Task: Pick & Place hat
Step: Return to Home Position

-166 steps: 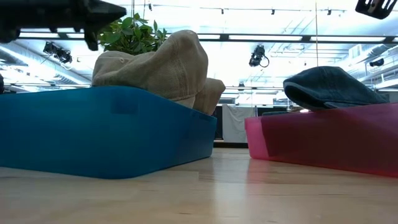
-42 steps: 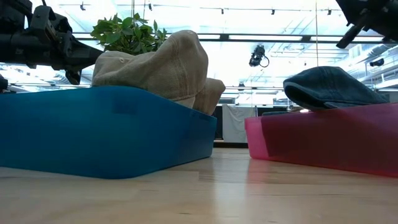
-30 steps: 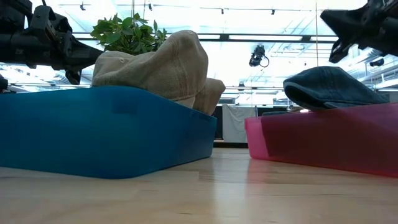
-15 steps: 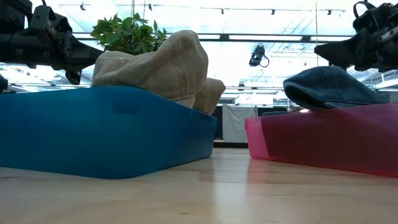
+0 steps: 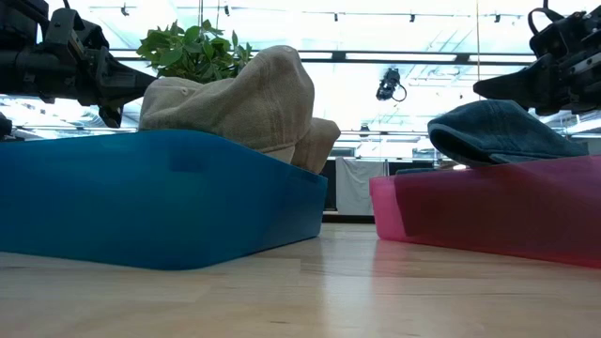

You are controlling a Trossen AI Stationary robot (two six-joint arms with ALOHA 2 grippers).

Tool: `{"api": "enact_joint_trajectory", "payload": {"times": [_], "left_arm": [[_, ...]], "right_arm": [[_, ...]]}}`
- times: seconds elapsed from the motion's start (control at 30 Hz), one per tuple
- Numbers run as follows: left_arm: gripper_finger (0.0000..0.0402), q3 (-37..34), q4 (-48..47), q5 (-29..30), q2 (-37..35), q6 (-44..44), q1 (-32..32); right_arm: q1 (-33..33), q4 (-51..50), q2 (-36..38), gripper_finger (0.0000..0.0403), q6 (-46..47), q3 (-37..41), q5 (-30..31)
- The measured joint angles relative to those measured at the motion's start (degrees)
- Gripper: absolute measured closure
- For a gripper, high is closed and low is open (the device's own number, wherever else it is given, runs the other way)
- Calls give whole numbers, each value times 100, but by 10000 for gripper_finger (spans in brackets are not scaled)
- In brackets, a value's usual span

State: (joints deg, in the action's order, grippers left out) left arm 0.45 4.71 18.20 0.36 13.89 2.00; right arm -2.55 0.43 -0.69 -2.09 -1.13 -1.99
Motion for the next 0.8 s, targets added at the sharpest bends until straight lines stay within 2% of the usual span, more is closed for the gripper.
{"api": "enact_joint_trajectory", "payload": {"times": [0.17,0.5,0.8], "left_arm": [[399,1,-1,0,0,-1,0],[399,2,-2,0,0,-4,0],[399,0,-2,0,0,-4,-2]], "right_arm": [[0,2,0,402,13,0,2],[0,1,-2,373,456,-2,2],[0,2,-2,373,465,-7,2]]}}
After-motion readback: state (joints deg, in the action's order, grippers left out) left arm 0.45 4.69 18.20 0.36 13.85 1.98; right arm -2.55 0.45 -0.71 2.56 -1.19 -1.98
